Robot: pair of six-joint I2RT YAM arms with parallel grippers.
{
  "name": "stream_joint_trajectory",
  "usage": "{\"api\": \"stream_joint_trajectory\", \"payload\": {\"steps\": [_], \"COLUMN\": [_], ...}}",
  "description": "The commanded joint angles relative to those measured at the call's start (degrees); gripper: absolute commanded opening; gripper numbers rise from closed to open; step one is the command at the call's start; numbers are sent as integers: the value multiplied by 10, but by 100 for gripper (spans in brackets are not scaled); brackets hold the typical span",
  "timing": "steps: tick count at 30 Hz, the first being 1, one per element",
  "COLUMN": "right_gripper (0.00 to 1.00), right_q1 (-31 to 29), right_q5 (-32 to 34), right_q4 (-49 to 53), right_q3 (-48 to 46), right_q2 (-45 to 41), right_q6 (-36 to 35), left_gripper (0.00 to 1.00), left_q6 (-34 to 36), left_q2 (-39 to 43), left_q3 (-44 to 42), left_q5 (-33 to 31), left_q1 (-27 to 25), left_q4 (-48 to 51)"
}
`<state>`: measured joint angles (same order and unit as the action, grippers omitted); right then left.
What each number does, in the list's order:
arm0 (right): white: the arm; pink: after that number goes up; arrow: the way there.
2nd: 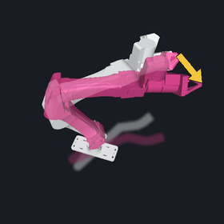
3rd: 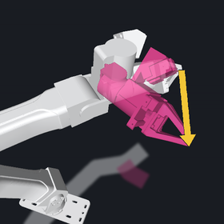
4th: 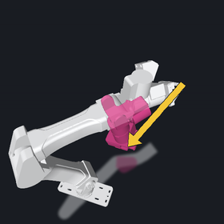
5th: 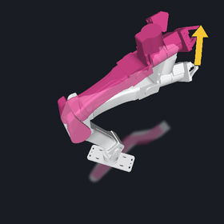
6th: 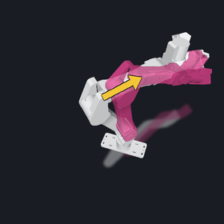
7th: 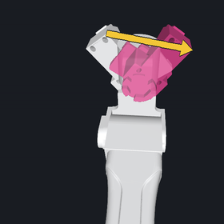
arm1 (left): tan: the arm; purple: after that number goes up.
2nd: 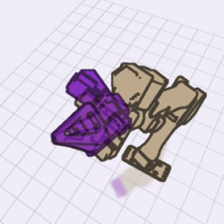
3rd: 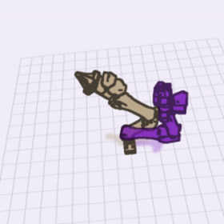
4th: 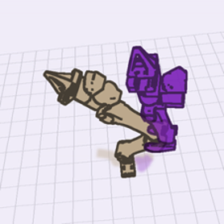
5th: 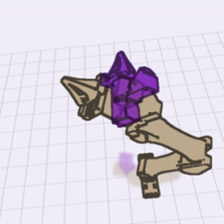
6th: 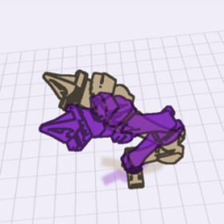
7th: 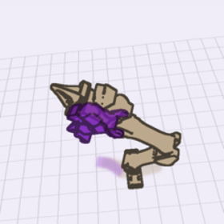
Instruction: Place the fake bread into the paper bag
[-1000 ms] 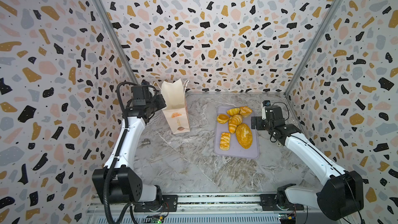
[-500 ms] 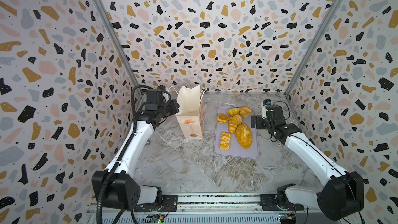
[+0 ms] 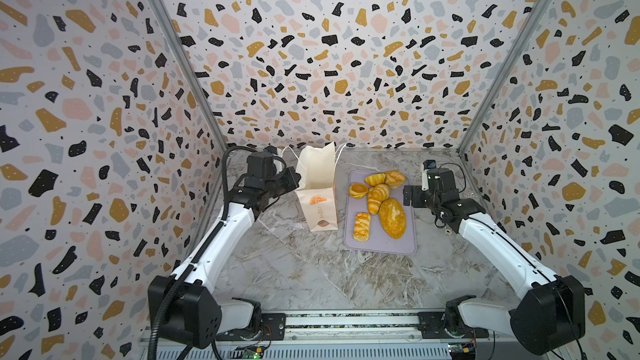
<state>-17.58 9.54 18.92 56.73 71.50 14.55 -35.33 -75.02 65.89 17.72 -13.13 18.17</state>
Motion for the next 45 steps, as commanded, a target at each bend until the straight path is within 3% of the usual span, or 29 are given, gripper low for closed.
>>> {"api": "stream_joint_trajectory", "payload": {"steps": [1,3,11,20,25,34,45], "right_gripper": [100,100,100,100,100,99,99], "right_q1": [1,1,1,1,1,3,3], "right_q5": [-7,-5,-5,-3,-6,-18,-56], "right_q4": [0,1,0,8,13,28,45], "right_q3": [1,-1,-10,-16,-22,-38,-40], "right_q2": [-17,-19,-28,-43,-59,-82,-105], "right_q6": [8,8,9,9,12,12,22], "left_gripper": [0,3,50,77,100,100,100], "left_q6": [-11,-13,-15,-12,-9,19,104], "left_q2": [1,0,-4,-5,14,29,30], "left_q3": [-6,-3,14,58,75,138,202], "left_q5": [-1,-1,-1,-11,-23,-22,-12], "left_q1": [-8,-7,-8,-8,-8,-8,-8], "left_q4": [-13,-14,-18,-11,-16,22,71]}}
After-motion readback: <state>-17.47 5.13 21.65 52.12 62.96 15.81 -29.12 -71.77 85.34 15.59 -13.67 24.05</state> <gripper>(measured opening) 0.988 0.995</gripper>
